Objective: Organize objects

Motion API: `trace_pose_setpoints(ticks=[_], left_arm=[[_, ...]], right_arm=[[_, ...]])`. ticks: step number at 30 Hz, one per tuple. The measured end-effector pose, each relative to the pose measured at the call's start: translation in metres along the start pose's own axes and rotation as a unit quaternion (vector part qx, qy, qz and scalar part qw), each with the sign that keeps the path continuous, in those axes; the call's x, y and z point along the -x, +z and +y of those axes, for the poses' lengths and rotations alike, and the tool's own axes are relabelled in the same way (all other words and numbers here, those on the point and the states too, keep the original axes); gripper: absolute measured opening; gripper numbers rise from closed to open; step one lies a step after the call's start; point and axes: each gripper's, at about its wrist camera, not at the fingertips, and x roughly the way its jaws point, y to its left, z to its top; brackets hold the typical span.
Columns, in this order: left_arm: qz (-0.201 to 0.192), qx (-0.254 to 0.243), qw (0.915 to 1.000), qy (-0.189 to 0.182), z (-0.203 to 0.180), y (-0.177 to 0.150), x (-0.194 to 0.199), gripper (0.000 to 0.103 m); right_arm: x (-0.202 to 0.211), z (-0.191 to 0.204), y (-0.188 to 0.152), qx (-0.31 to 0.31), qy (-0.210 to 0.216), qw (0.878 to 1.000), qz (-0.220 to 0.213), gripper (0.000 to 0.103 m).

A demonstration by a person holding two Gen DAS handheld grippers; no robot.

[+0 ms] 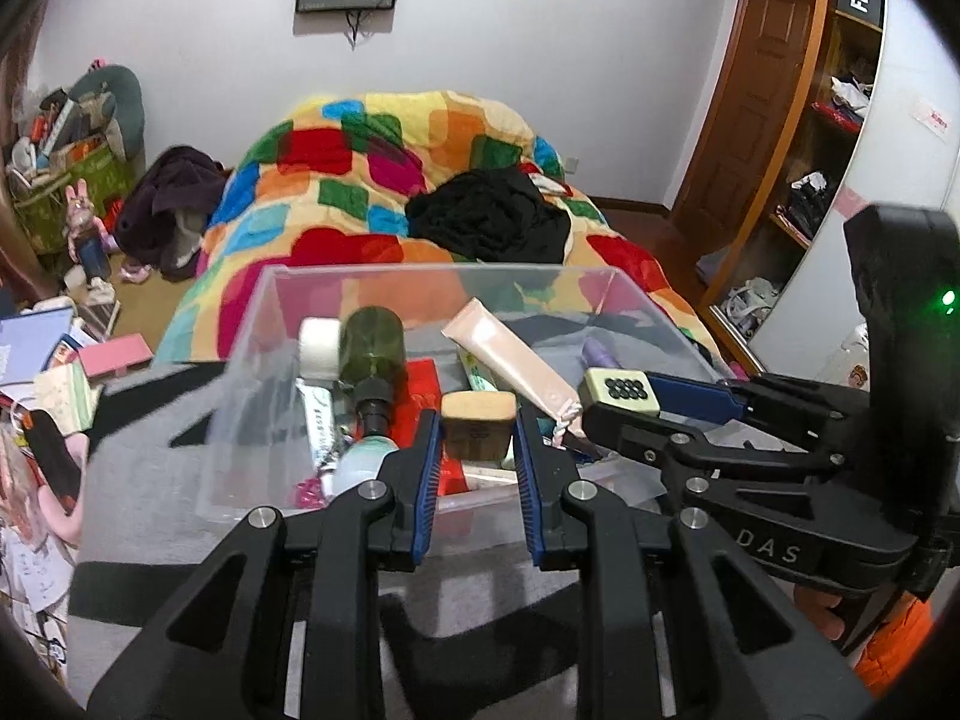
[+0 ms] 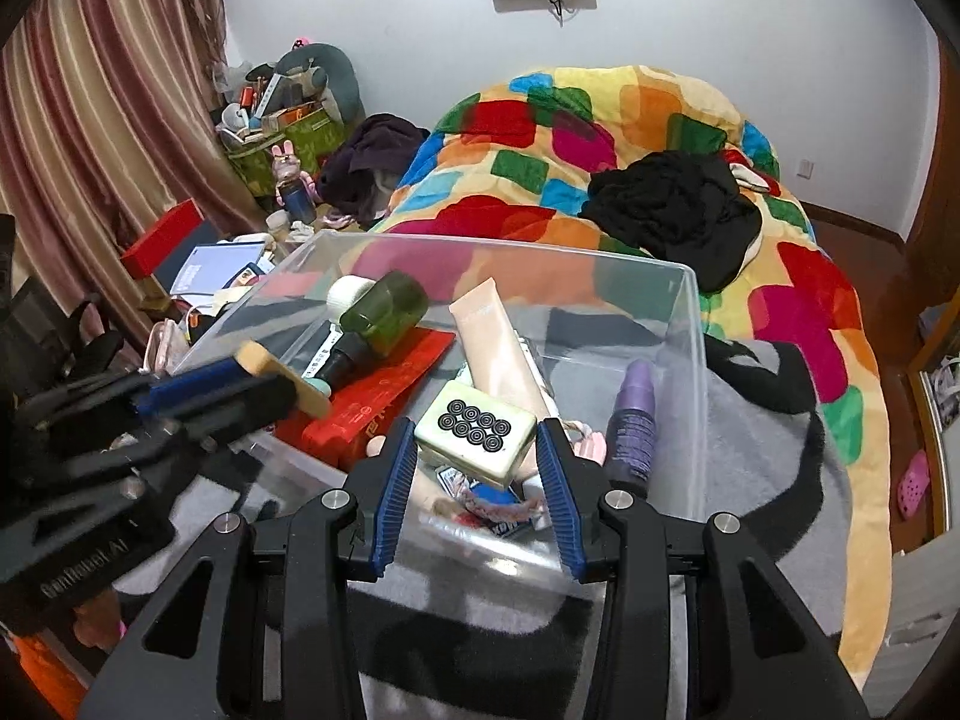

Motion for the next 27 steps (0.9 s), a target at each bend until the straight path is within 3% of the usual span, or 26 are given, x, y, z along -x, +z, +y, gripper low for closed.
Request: trace_pose_setpoints(ticks=[8, 17, 20, 23, 25, 27], left_arm=[[-0.007, -0.002, 1.0, -0.003, -0.001, -0.001, 0.007, 0.023], [-0.039, -0.005, 0.9992, -0.005, -0.004, -0.009, 0.041, 0.026], [-0.049, -0.004, 0.9988, -0.002, -0.004, -0.015, 0.052, 0.035], [-0.064, -0.007, 0.9979, 0.009, -0.005, -0.022, 0.063, 0.051], [-0.074, -0.008, 0.9971, 0.017, -0.007, -0.028, 0.069, 0.062], [-0.08, -0.008, 0.9965, 0.022, -0.008, -0.032, 0.074, 0.066]], right_arm=[[0.008, 0.002, 0.0, 0.011, 0.007, 1.0, 0.0, 0.038], [0.05, 0.014, -0.01, 0.037, 0.011, 0.998, -0.04, 0.04], [0.065, 0.016, -0.015, 0.041, 0.014, 0.997, -0.06, 0.044], [0.078, 0.019, -0.021, 0.044, 0.011, 0.996, -0.079, 0.051], [0.084, 0.021, -0.025, 0.047, 0.005, 0.995, -0.091, 0.06], [0.089, 0.024, -0.028, 0.051, 0.0, 0.994, -0.1, 0.066]])
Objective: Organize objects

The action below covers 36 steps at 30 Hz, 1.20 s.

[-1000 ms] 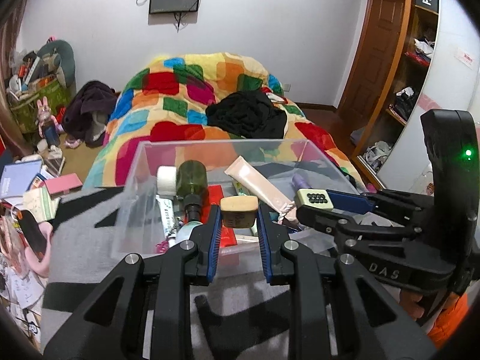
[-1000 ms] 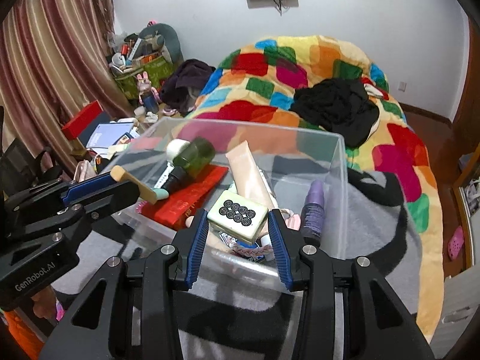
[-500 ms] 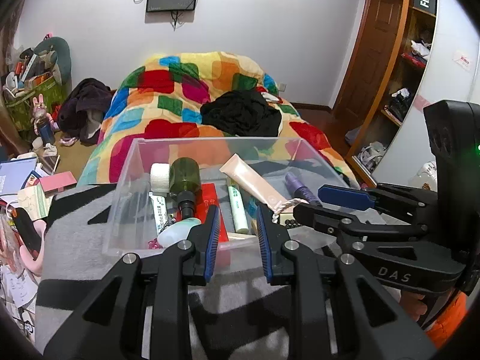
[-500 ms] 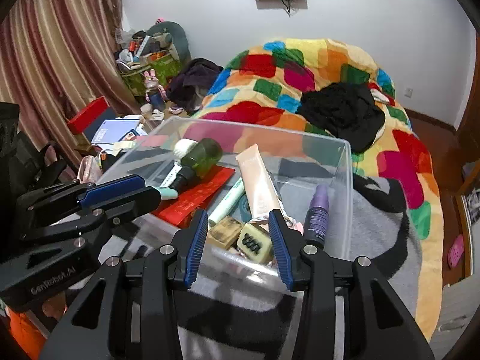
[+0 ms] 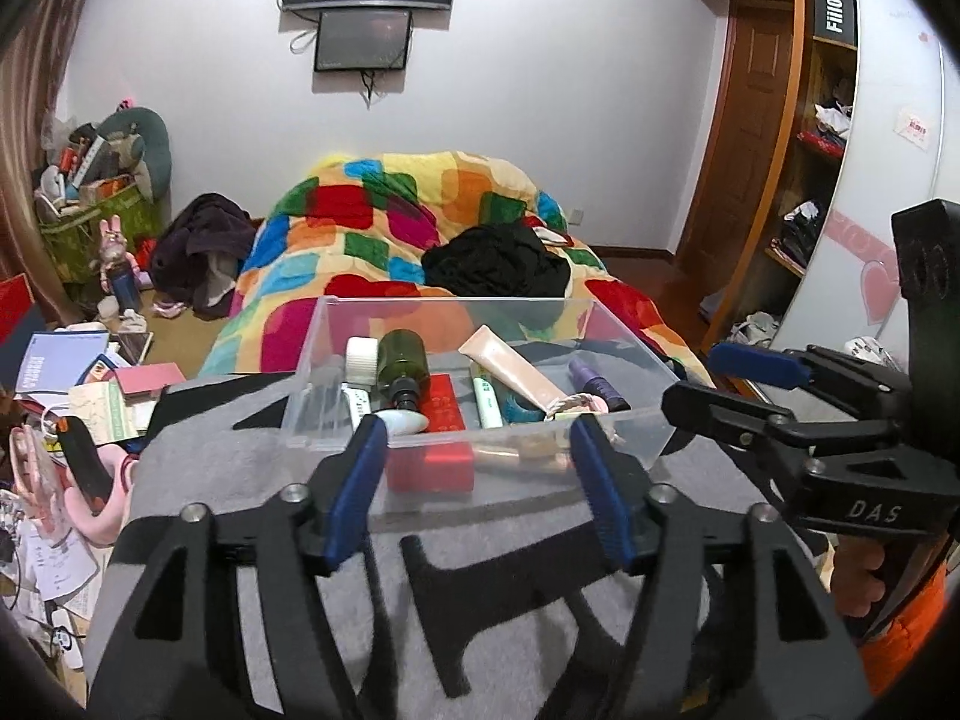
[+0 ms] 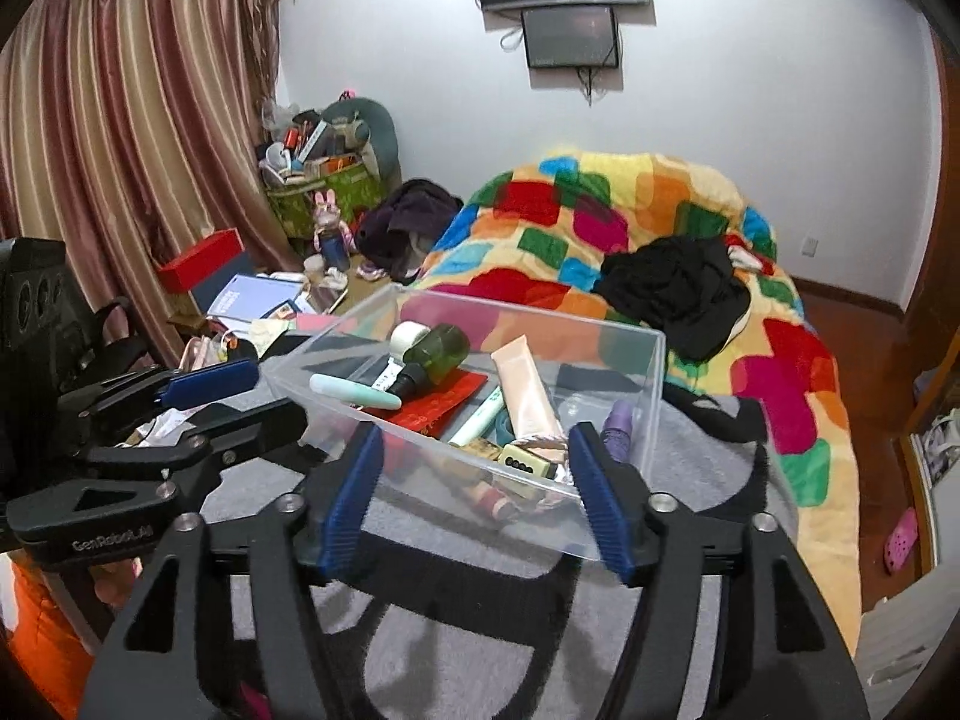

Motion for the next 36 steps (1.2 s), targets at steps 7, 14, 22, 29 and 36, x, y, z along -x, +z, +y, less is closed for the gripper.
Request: trace_pose_setpoints(ticks=[7, 14, 22, 29, 36], left_arm=[[-0.004, 0.01, 0.9999, 0.006, 0.002, -0.014, 0.005, 0.078], [0.0, 0.018, 0.9998, 0.005, 0.002, -0.023, 0.002, 0.079], [0.002, 0.021, 0.9998, 0.004, 0.002, -0.025, 0.0, 0.079], [0.001, 0.017, 0.9999, 0.003, 0.0, -0.026, 0.002, 0.08], [0.001, 0.017, 0.9999, 0.0, -0.002, -0.026, 0.002, 0.08]], right_arm=[[0.002, 0.002, -0.014, -0.002, -0.02, 1.0, -0.01, 0.077], [-0.004, -0.004, -0.025, -0.011, -0.021, 1.0, 0.002, 0.079], [-0.004, -0.007, -0.027, -0.015, -0.017, 1.0, 0.002, 0.079], [-0.002, -0.002, -0.027, -0.01, -0.015, 1.0, 0.001, 0.079], [-0.002, 0.0, -0.028, -0.013, -0.014, 1.0, 0.004, 0.08]])
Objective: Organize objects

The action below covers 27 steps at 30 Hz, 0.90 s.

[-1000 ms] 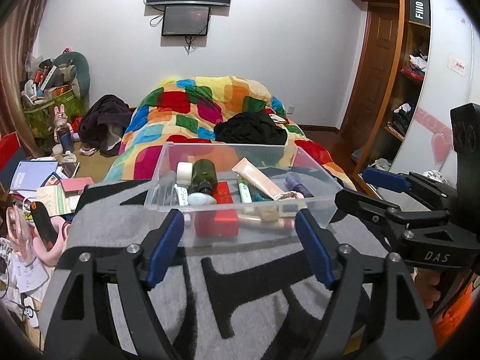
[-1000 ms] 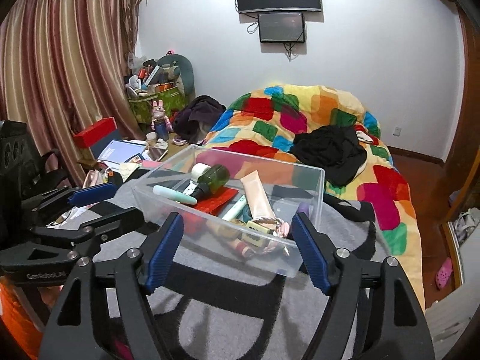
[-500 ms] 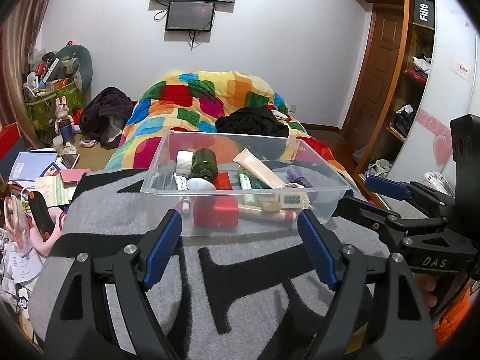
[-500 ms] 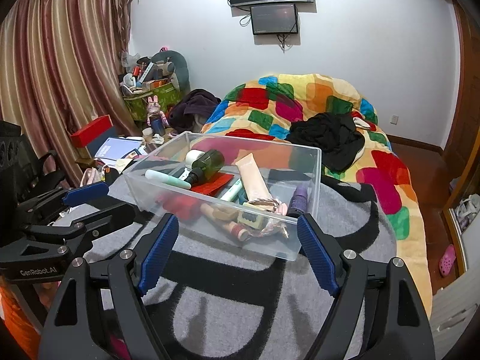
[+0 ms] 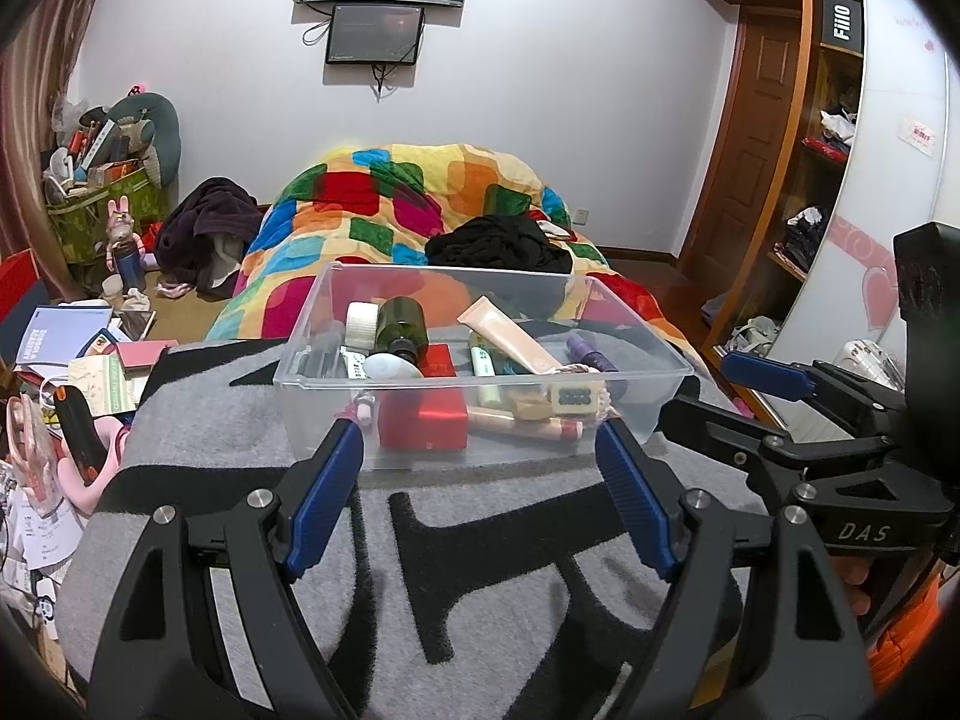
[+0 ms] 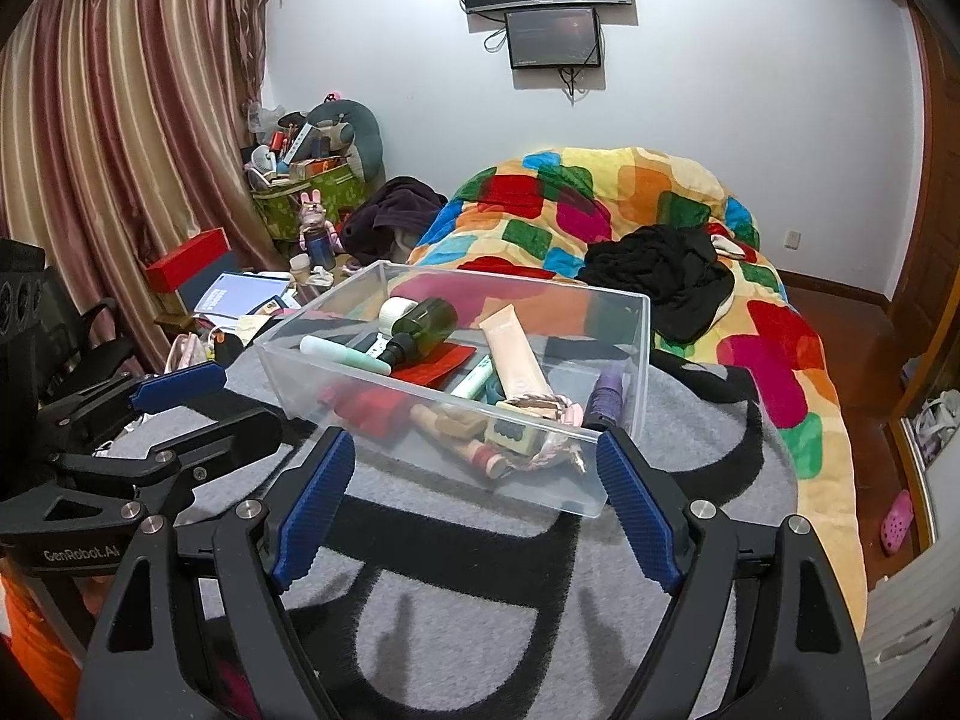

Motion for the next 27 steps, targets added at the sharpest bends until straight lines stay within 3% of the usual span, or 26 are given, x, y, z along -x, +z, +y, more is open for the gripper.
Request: trace_pose_setpoints(ticks=[27], left_arm=[[0.0, 0.0, 1.0, 0.0, -0.001, -0.0007, 0.0009, 0.081]], right_arm=[[-0.0002, 0.0007, -0.0006, -0.003, 0.001, 1.0, -0.001, 0.081]])
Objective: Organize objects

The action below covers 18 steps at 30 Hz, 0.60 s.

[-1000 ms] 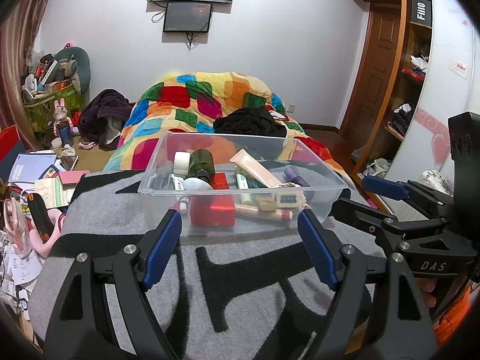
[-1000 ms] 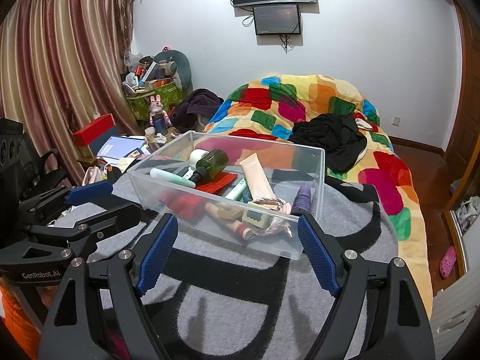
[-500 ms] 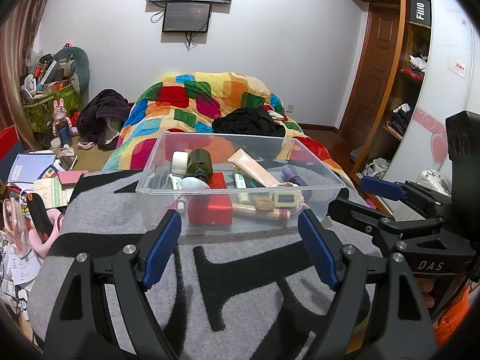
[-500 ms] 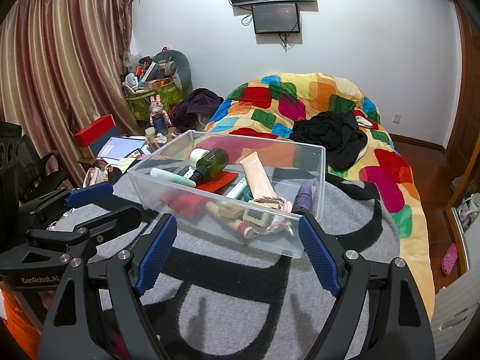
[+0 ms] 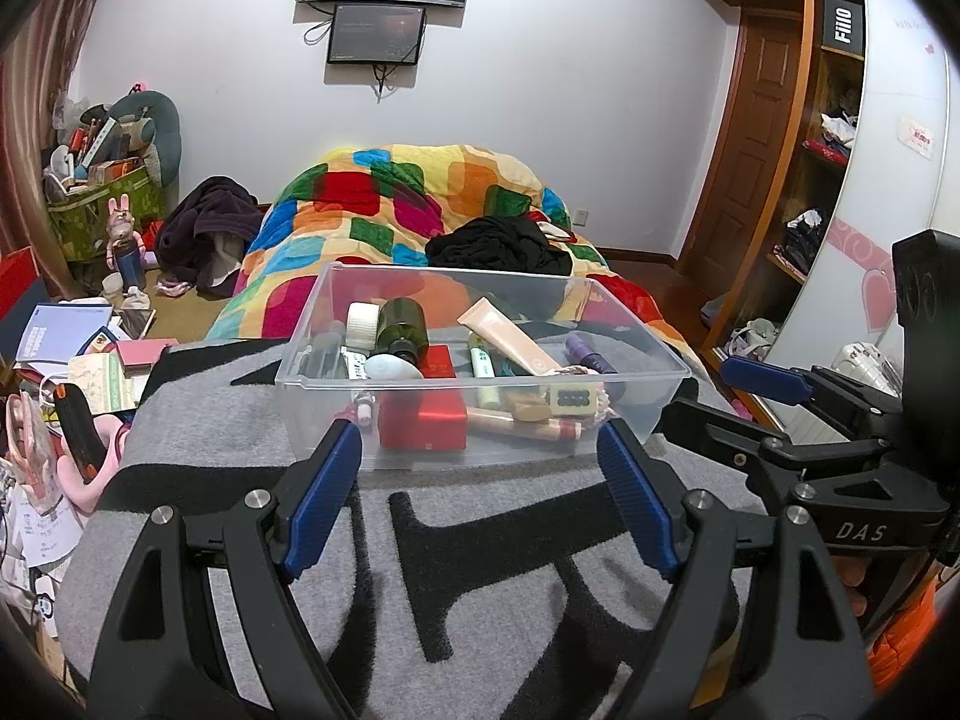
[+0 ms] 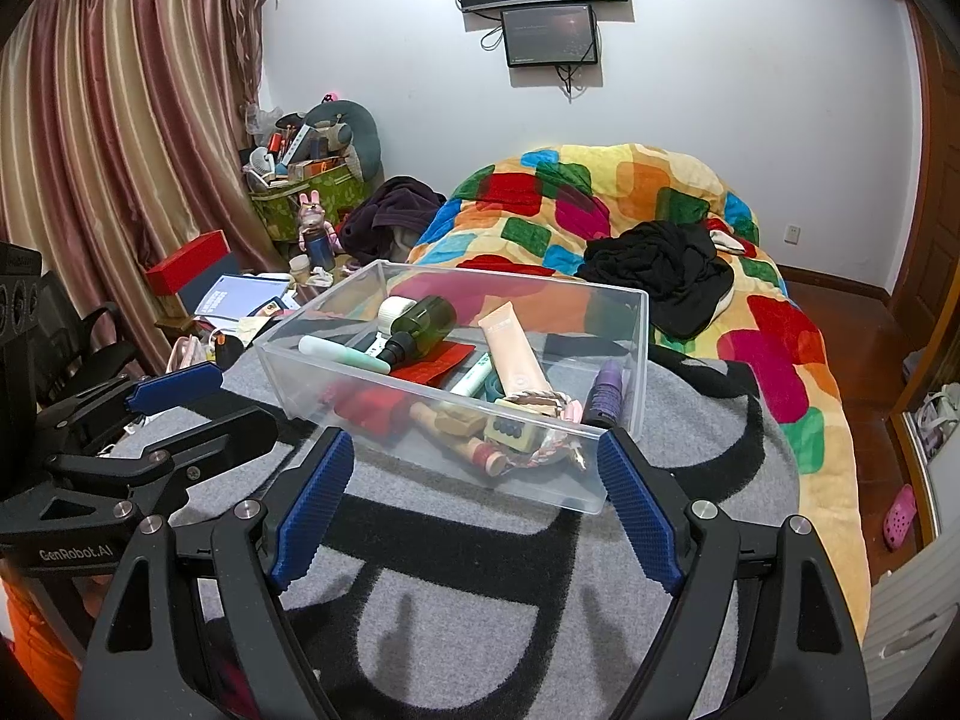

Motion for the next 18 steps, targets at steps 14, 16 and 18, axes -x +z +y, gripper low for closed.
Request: trace_pose_setpoints(ticks=[14, 16, 18], left_arm=[[0.001, 0.008, 1.0, -0.002, -0.0006, 0.0008, 0.0017, 0.09], [0.0, 0.008, 1.0, -0.004, -0.0014, 0.0008, 0.0023, 0.091], [-0.002, 0.006, 1.0, -0.004, -0.0024, 0.0008, 0.0035, 0.092]], right_arm=[[0.0003, 0.0014, -0.0012, -0.002, 0.002, 1.0, 0.001, 0.081], [0.0, 0.0016, -0.0017, -0.002, 0.002, 1.0, 0.002, 0.082], [-0.0003, 0.0014, -0.0016, -0.003, 0.002, 1.0, 0.002, 0.082]])
